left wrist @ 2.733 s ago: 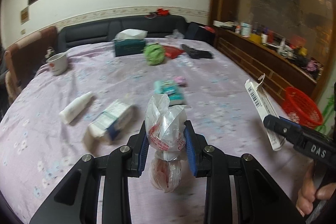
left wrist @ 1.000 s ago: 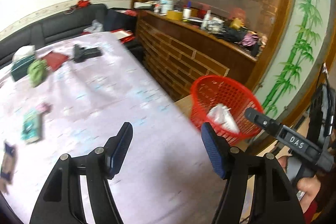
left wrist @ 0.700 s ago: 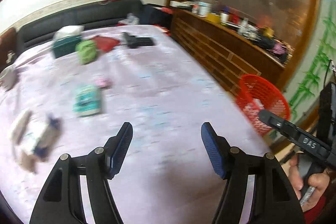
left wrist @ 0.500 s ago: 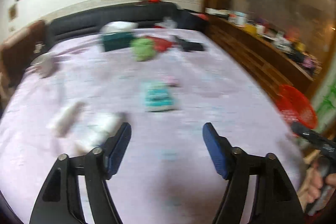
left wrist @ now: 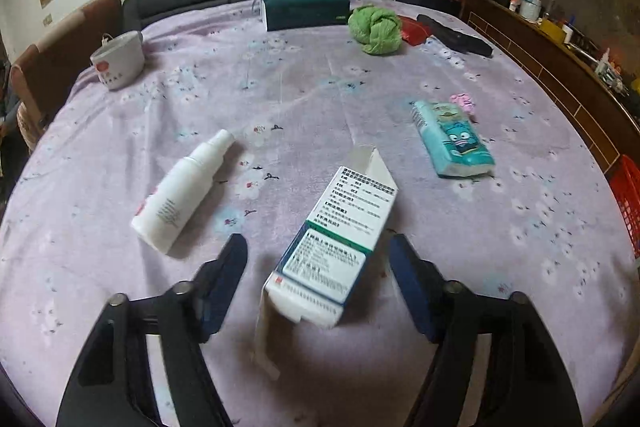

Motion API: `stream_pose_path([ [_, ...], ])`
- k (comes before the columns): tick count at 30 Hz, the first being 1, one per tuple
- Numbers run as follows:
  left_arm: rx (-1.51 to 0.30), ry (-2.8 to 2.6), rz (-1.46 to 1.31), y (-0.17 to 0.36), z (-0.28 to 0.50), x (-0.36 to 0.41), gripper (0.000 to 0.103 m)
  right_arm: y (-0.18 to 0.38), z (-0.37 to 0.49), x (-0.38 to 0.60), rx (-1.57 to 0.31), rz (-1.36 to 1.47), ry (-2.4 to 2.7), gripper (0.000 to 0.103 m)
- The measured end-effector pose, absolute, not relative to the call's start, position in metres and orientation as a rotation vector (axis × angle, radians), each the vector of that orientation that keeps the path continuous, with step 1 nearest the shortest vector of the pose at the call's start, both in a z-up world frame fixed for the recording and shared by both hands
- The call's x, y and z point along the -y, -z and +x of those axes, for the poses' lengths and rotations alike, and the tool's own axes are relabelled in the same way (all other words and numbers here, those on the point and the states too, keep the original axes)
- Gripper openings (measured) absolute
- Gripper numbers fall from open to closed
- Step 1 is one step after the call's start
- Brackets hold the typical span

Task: Collect trash
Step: 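Bring both open tools back over the remaining items on the table, then grasp the green-labelled white medicine box with the left tool while the right tool grasps the teal tissue pack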

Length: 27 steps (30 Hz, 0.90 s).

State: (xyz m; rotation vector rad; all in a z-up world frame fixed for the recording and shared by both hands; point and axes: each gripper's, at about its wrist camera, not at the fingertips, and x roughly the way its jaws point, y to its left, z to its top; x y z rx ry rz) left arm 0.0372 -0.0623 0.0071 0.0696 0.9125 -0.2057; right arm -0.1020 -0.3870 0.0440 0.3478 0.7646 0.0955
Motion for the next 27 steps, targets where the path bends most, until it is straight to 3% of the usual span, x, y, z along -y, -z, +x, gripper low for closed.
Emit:
stream_pose_path([
  [1, -0.919, 0.208, 0.068, -0.005, 0.039, 0.064, 0.053, -0.045, -0.101, 0.383, -0.770, 0.337, -0.096, 0.071],
  [10, -0.854, 0.177, -0.078, -0.007, 0.047, 0.039, 0.033, -0.059, -0.072, 0.345, -0.813, 0.266, -0.125, 0.071],
  [14, -0.833, 0.161, -0.133, -0.011, 0.046, 0.026, 0.033, -0.066, -0.039, 0.318, -0.826, 0.243, -0.147, 0.075],
  [16, -0.823, 0.157, -0.121, -0.012, 0.045, 0.027, 0.033, -0.064, -0.017, 0.304, -0.828, 0.226, -0.143, 0.082],
  [27, -0.799, 0.160, -0.152, -0.015, 0.041, 0.021, 0.033, -0.014, 0.092, 0.247, -0.964, 0.162, -0.082, 0.082],
])
